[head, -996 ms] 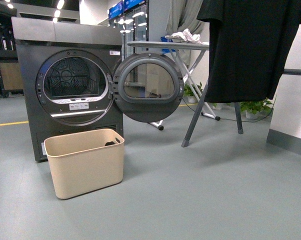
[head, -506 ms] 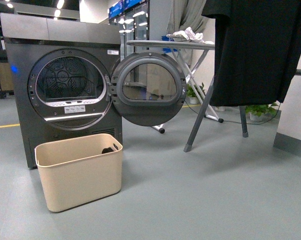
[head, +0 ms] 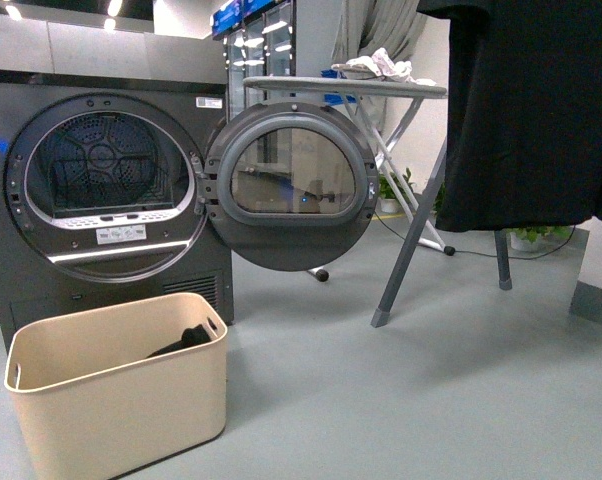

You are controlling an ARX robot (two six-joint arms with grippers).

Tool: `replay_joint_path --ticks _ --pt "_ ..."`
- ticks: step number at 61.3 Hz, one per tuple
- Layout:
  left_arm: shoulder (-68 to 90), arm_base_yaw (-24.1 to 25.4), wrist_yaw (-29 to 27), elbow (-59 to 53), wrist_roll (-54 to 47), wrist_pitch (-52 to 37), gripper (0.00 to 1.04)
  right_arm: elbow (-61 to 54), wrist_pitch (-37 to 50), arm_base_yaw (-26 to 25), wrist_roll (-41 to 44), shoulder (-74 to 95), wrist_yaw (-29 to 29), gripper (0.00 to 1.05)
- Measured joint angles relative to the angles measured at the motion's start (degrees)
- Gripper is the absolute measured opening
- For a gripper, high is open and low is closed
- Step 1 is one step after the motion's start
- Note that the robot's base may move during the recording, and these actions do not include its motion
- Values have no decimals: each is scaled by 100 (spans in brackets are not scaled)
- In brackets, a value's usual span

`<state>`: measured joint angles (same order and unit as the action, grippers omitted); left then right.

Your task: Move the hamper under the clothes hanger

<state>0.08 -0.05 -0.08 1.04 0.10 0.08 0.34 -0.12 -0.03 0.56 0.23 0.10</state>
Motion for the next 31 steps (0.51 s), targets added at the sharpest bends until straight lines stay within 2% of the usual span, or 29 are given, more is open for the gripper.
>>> replay_joint_path --ticks 31 --pt "-2 0 -4 0 0 0 98 0 0 2 0 0 -7 97"
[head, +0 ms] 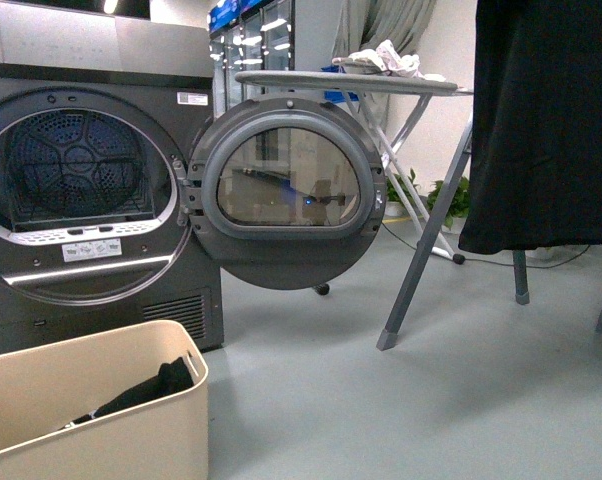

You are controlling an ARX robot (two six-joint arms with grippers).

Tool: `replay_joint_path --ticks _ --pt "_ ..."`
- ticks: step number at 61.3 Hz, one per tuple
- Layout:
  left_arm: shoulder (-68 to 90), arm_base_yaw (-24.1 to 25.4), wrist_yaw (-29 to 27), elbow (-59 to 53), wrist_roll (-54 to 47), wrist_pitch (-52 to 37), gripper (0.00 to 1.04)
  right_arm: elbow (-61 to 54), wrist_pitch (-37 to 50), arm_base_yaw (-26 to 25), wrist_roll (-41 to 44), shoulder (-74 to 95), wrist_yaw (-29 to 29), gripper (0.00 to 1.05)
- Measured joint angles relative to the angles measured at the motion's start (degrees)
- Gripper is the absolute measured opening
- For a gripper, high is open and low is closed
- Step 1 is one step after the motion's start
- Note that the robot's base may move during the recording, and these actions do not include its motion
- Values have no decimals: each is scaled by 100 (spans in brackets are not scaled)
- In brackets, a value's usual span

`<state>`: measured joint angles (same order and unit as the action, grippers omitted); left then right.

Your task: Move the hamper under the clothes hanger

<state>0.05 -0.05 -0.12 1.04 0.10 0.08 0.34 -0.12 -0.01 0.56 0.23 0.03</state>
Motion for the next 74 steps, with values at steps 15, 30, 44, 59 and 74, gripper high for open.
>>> replay_joint_path --ticks 15,30,44,59,74 --pt "4 0 -4 0 0 0 98 0 0 -2 0 0 2 97" --pt "4 0 -7 0 2 0 98 0 0 -2 0 0 24 97" --pt "17 0 -4 0 0 0 98 0 -4 -2 0 0 0 97" --pt "15 -4 4 0 0 0 98 0 -4 -7 0 0 -9 97" --pt "7 -2 -9 0 2 0 98 0 -4 -7 0 0 2 97"
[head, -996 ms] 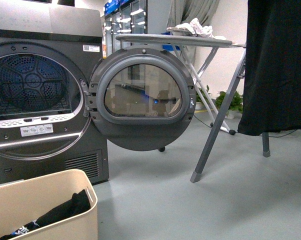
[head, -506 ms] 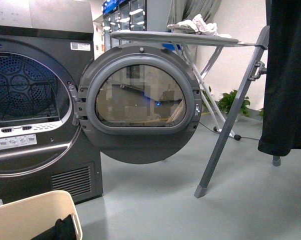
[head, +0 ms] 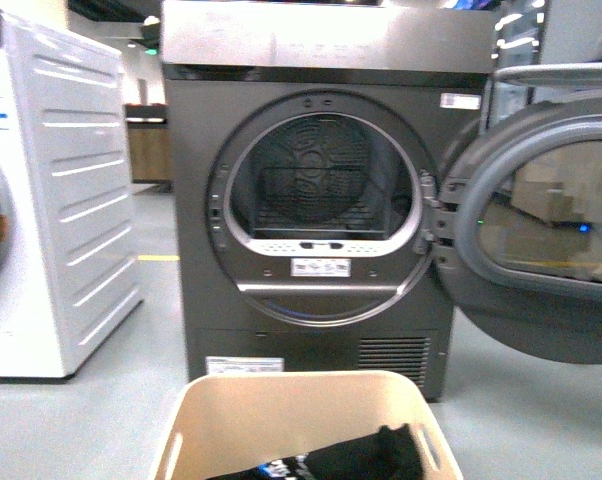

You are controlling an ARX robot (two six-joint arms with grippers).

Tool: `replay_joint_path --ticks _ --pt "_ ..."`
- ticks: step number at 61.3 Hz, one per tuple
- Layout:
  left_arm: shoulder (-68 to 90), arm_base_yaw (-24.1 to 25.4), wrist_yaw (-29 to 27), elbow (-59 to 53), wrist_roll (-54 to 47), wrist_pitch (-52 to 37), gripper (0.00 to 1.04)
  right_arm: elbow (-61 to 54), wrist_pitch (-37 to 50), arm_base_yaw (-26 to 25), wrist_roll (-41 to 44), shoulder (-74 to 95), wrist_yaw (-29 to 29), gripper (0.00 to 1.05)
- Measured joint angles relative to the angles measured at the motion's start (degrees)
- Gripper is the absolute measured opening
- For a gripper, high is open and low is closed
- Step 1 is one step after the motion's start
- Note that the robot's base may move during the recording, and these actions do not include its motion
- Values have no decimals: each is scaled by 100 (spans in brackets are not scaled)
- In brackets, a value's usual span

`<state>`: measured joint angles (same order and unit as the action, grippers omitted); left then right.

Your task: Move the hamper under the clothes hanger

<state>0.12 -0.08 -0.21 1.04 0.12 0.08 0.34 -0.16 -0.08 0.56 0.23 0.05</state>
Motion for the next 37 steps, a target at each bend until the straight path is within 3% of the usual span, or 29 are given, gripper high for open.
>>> replay_joint_path --ticks 37 --pt "-7 7 4 0 -2 0 98 0 0 7 0 0 0 97"
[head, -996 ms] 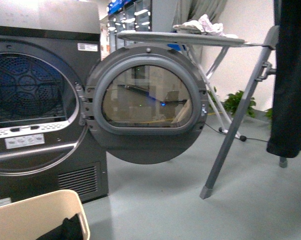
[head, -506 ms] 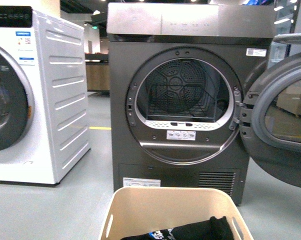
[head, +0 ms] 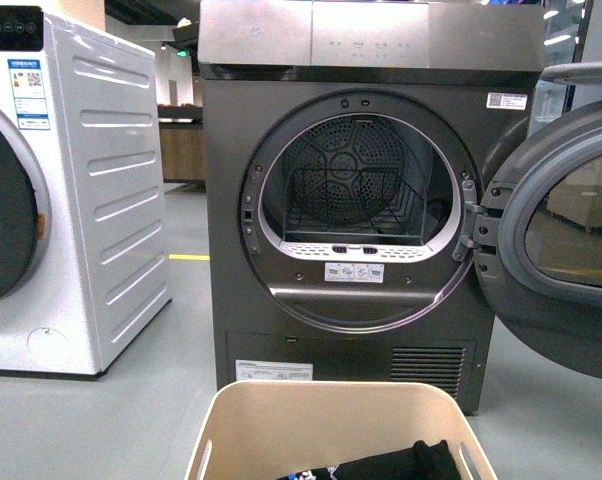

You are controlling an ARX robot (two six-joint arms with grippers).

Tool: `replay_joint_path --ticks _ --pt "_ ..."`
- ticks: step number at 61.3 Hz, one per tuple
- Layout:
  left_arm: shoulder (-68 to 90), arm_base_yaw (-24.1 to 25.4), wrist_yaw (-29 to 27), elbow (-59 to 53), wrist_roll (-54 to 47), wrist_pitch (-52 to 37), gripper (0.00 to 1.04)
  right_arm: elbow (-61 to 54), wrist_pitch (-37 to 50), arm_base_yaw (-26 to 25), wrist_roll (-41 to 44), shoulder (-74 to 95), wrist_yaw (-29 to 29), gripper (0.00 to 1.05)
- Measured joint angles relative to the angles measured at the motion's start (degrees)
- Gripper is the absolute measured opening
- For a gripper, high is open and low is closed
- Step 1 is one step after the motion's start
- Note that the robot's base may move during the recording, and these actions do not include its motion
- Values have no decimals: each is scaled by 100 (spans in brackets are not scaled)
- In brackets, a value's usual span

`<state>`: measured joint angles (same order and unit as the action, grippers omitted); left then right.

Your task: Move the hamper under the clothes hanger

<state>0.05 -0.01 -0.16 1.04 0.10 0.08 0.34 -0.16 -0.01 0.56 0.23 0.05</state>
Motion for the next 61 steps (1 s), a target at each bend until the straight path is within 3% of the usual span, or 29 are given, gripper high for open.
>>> replay_joint_path --ticks 53,57,61 --pt "4 0 -2 0 0 0 98 0 0 -2 0 0 2 97" --pt "496 -98 -549 195 358 629 98 4 -37 24 -157 37 -122 97" --pt "1001 -76 -566 201 470 505 98 11 160 17 -570 330 -164 97"
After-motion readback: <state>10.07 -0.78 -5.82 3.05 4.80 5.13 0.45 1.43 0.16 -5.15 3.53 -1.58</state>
